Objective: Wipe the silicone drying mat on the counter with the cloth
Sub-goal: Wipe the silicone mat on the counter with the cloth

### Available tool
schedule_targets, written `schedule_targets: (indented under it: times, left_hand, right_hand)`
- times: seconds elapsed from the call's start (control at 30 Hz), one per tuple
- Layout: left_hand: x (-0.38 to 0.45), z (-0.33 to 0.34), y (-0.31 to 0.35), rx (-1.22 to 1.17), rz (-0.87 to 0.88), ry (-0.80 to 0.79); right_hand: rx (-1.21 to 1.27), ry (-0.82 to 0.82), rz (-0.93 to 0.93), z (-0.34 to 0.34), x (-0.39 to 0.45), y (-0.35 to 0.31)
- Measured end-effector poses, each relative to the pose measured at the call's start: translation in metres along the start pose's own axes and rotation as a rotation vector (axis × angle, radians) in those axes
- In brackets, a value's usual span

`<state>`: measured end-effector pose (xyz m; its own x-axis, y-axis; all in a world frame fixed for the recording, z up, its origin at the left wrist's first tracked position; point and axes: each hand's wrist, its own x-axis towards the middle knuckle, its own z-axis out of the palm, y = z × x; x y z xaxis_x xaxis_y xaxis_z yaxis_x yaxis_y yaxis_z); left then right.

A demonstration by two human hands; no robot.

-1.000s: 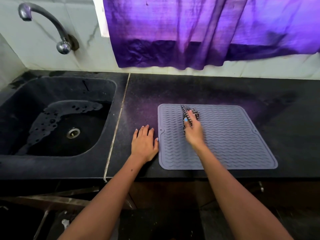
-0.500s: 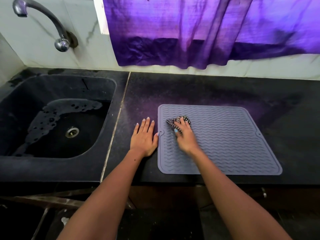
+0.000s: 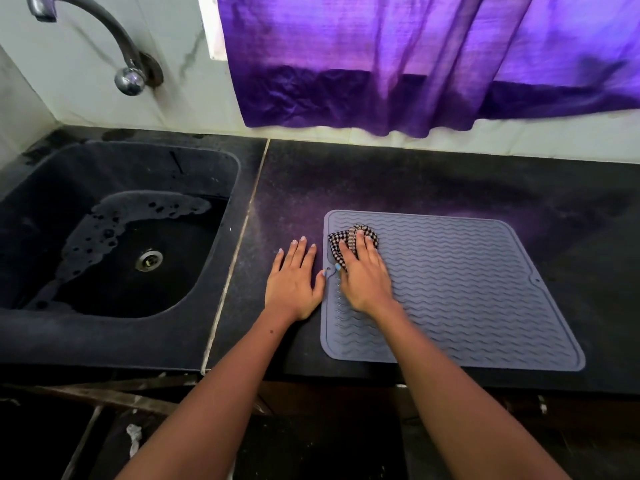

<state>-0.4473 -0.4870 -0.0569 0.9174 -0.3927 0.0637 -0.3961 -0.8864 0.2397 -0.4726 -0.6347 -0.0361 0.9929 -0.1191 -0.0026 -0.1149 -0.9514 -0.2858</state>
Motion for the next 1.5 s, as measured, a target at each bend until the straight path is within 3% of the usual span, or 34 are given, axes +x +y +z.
schedule_targets:
  times: [0.13, 0.2, 0.27, 0.3, 0.37, 0.5, 0.6, 0.73, 0.8, 0.83, 0.9, 0.97, 1.0, 1.07, 1.17, 1.23, 1.33, 1.5]
  left_hand:
    - [0.0, 0.0, 0.001, 0.008, -0.012, -0.007]
    - [0.0, -0.001, 0.0, -0.003, -0.014, -0.014]
    - [0.0, -0.001, -0.001, -0.014, -0.012, -0.019]
    - [-0.001, -0.001, -0.001, -0.013, -0.013, -0.016]
    - [0.0, -0.002, -0.001, -0.01, -0.009, -0.017]
    - [0.0, -0.001, -0.002, -0.017, -0.005, 0.003]
    - [0.0, 0.001, -0.002, -0.009, -0.009, 0.024]
    - [0.001, 0.001, -0.002, -0.004, -0.009, 0.026]
    - [0.0, 0.0, -0.001, -0.003, -0.011, 0.027]
    - [0.0, 0.0, -0.001, -0.008, -0.008, 0.026]
    - [-0.001, 0.0, -0.002, -0.02, -0.007, 0.028]
    - [0.0, 0.001, -0.002, -0.025, -0.004, 0.034]
    - [0.0, 0.001, -0.002, -0.028, -0.004, 0.041]
    - [0.0, 0.001, -0.002, -0.037, -0.004, 0.046]
    - [0.0, 0.001, -0.003, -0.026, -0.007, 0.046]
    - [0.001, 0.001, -0.003, -0.023, -0.009, 0.055]
    - [0.001, 0.003, -0.003, -0.023, -0.01, 0.064]
    - [0.001, 0.004, -0.004, -0.026, -0.009, 0.089]
  right_hand:
    - [0.082, -0.071, -0.009, -0.007, 0.008, 0.002]
    - [0.501, -0.06, 0.127, -0.018, 0.018, 0.002]
    - [1.133, 0.11, 0.389, -0.034, 0.028, 0.005]
    - [1.277, 0.228, 0.479, -0.04, 0.033, 0.006]
    - [1.078, 0.299, 0.443, -0.048, 0.037, 0.005]
    - [0.277, 0.062, 0.1, -0.022, 0.032, -0.003]
    - [-0.015, 0.038, 0.032, -0.003, 0.03, -0.002]
    - [0.002, 0.015, 0.012, -0.005, 0.032, 0.002]
    - [0.122, -0.023, 0.026, -0.01, 0.036, 0.004]
    - [0.265, -0.041, 0.068, -0.013, 0.038, 0.004]
    - [0.809, 0.017, 0.26, -0.027, 0.042, 0.001]
    - [1.203, 0.221, 0.442, -0.043, 0.046, 0.001]
    - [1.15, 0.291, 0.451, -0.05, 0.048, 0.003]
    - [0.773, 0.312, 0.305, -0.053, 0.047, 0.008]
    - [0.254, 0.122, 0.089, -0.036, 0.04, 0.019]
    - [0.044, 0.009, 0.043, -0.018, 0.035, 0.023]
    - [-0.024, 0.003, 0.065, -0.009, 0.033, 0.022]
    - [0.067, -0.094, -0.009, -0.02, 0.037, 0.032]
